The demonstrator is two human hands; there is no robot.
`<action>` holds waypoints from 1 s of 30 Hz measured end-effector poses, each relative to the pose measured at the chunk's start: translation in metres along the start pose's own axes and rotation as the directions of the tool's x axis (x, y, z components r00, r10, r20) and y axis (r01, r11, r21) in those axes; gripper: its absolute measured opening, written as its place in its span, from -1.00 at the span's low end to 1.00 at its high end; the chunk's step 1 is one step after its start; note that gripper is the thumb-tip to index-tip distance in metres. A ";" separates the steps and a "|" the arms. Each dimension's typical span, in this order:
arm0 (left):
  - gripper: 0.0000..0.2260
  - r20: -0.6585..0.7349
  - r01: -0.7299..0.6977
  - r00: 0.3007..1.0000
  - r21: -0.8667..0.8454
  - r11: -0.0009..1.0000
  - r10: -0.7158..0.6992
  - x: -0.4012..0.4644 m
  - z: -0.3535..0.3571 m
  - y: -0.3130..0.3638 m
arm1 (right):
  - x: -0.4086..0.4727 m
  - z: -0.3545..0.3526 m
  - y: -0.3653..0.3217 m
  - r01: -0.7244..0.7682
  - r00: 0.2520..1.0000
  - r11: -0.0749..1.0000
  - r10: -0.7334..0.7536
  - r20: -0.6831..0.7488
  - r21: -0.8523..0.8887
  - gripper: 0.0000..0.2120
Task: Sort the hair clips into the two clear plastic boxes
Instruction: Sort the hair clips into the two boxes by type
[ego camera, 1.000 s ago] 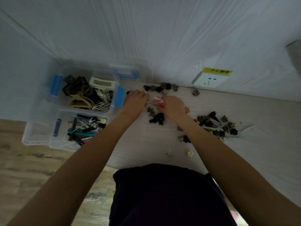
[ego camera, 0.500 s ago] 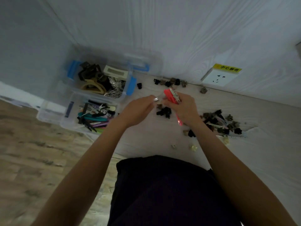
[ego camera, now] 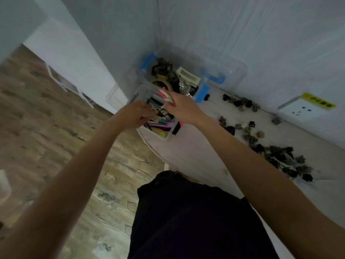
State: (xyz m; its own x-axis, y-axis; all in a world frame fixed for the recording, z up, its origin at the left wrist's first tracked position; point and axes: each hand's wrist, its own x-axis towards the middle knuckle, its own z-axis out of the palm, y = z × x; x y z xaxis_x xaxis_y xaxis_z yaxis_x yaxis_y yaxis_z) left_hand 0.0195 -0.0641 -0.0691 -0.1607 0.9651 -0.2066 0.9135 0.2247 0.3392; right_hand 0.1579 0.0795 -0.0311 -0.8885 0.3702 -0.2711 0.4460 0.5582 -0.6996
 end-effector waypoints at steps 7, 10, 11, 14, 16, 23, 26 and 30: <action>-0.71 -0.333 0.126 0.929 -0.127 0.984 -0.163 -0.031 0.004 -0.009 | 0.033 0.039 -0.022 0.008 0.991 0.895 -0.068 -0.119 -0.446 -0.70; -0.78 -0.540 0.156 0.798 -0.247 0.956 -0.269 -0.042 0.001 -0.004 | 0.029 0.051 -0.022 0.024 0.988 0.920 -0.082 -0.133 -0.390 -0.63; -0.79 -0.566 0.157 0.770 -0.280 0.947 -0.295 -0.042 0.000 -0.001 | 0.023 0.054 -0.021 0.052 0.984 0.924 -0.113 -0.139 -0.378 -0.66; -0.83 -0.615 0.120 0.730 -0.315 0.942 -0.298 -0.032 -0.004 0.021 | -0.012 0.049 -0.010 0.115 0.971 0.970 -0.155 -0.181 -0.213 -0.74; -0.86 -0.601 0.063 0.748 -0.359 0.931 -0.282 -0.020 -0.003 0.041 | -0.043 0.042 0.005 0.113 0.966 0.986 -0.137 -0.219 -0.120 -0.75; -0.80 -0.151 -0.081 0.989 -0.504 0.860 0.005 0.037 0.044 0.134 | -0.155 0.023 0.097 -0.301 0.786 0.954 0.240 -0.569 -0.014 -0.79; -0.78 -0.042 -0.208 0.976 -0.442 0.873 0.212 0.055 0.073 0.171 | -0.198 0.026 0.135 -0.529 0.611 0.846 0.439 -0.659 0.072 -0.82; -0.75 0.055 -0.534 0.825 -0.246 0.809 0.562 0.071 0.107 0.239 | -0.249 0.023 0.177 -0.693 0.488 0.716 0.554 -0.675 0.086 -0.73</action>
State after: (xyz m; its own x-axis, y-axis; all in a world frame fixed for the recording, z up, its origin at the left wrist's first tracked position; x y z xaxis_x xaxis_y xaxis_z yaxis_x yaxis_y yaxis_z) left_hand 0.2665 0.0438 -0.1012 0.4014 0.9154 -0.0306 0.7325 -0.3008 0.6107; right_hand 0.4554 0.0691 -0.1030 -0.1136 0.9908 -0.0732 0.9259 0.0788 -0.3695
